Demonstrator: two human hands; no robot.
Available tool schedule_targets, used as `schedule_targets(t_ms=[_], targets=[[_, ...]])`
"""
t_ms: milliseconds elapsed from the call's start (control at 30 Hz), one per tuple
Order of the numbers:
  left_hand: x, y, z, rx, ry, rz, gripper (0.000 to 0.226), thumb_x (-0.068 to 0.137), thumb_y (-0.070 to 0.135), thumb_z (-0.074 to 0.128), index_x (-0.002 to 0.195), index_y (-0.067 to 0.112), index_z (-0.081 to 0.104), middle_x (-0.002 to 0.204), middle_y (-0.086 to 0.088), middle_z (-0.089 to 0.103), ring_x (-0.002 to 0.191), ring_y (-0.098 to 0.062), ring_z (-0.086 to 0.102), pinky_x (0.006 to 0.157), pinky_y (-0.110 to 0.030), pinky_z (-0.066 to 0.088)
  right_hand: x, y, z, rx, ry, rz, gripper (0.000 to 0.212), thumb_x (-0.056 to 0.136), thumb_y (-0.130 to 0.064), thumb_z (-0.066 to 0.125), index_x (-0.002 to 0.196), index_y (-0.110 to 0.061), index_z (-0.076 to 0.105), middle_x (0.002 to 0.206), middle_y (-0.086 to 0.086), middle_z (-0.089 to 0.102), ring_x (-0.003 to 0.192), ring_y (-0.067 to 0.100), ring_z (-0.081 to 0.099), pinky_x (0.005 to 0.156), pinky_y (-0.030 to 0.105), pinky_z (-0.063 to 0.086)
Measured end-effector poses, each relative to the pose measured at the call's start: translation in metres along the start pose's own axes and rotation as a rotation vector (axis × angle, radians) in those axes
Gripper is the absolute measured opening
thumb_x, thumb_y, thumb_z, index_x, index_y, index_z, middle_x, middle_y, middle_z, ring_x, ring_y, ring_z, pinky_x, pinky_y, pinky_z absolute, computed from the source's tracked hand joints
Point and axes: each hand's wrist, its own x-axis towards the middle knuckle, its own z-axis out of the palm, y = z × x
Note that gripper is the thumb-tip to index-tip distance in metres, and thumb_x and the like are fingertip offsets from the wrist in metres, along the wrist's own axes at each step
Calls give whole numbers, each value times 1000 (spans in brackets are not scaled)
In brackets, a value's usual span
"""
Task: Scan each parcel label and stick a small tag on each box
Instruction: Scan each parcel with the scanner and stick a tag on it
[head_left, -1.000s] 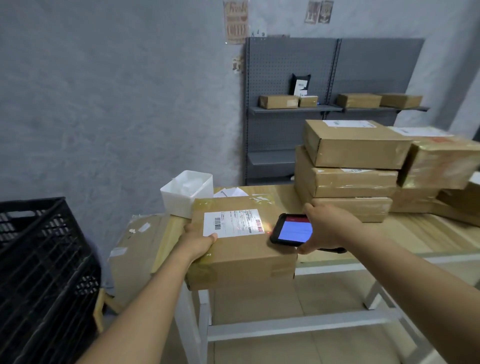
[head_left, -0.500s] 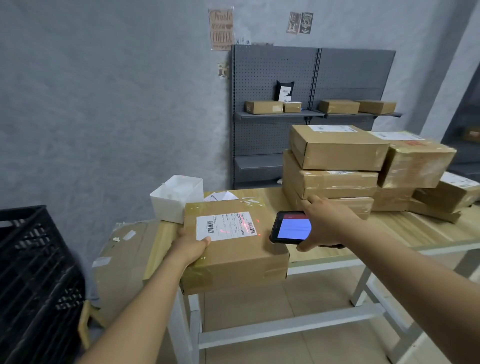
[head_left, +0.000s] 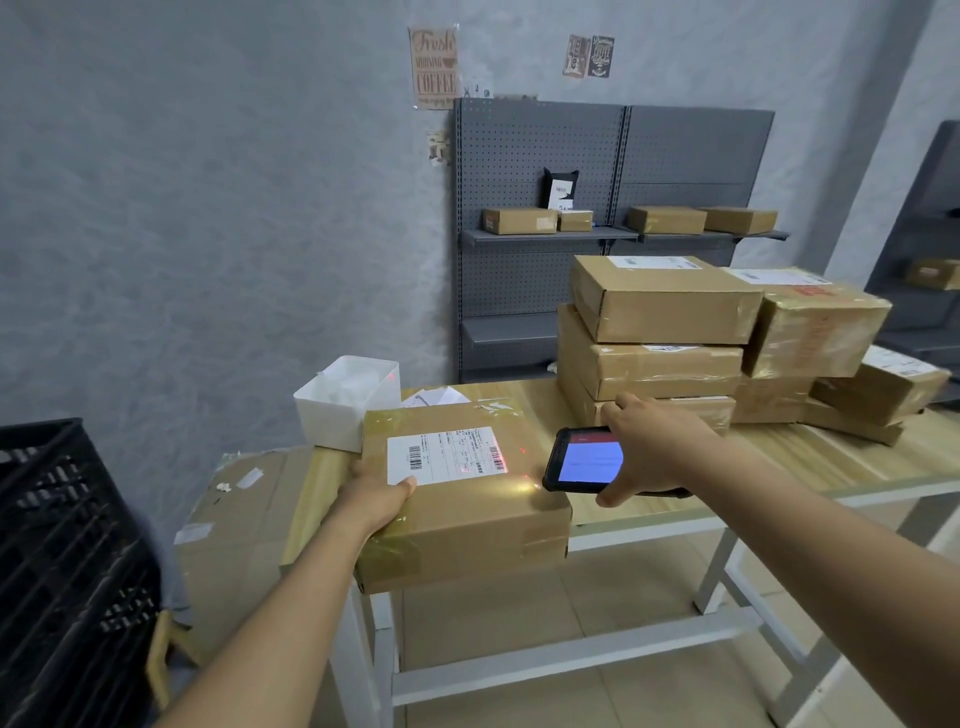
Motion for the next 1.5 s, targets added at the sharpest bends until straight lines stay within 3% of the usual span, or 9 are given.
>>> schedule_targets(t_ms=[133,333,533,733,933,1333,1500], targets=[[0,0,0,-2,-1,13,68,94,41,54,147,12,22,150,-6,32,128,-29,44,99,-37,39,-4,-2,-2,8,8,5,92,50,-74,73,121,-22,46,105,-4,48,89,15,48,64,28,47],[-1,-1,1,-30,0,-9,71,93,42,55,146,11,19,143,-8,42,125,-29,47,93,-35,41,-10,-5,-6,12,16,28,90,54,-71,74,121,-20,44,104,-4,46,91,15,47,67,29,49],[1,-1,3,-10,-11,-8,68,93,46,53,145,8,31,148,-11,29,125,-30,46,93,-32,39,-16,-8,-12,-5,30,43,88,54,-70,74,120,-19,45,109,-2,48,97,18,49,72,31,50],[1,-4,2,-132,47,-58,72,88,43,64,138,3,33,136,-11,48,119,-33,51,85,-35,42,-20,-13,-19,-17,52,29,87,55,-68,75,120,-18,46,111,-1,50,95,17,48,73,30,49],[-6,2,2,-158,108,-46,71,84,42,68,134,5,33,132,-11,54,116,-33,54,79,-31,40,-19,-40,-34,-36,116,-80,81,52,-69,75,110,-21,47,95,-5,44,83,15,45,60,27,34],[-26,18,-5,-62,153,-7,67,86,46,63,133,10,32,129,-11,54,110,-35,57,90,-43,50,-19,-54,-55,-52,156,-87,90,54,-71,74,121,-19,45,103,-2,47,88,16,44,68,28,38],[-27,19,-5,-37,169,5,71,86,47,62,138,12,29,128,-11,56,109,-34,58,87,-40,50,-20,-52,-53,-28,170,-72,87,55,-69,74,120,-19,45,103,-2,46,88,17,43,68,29,37]])
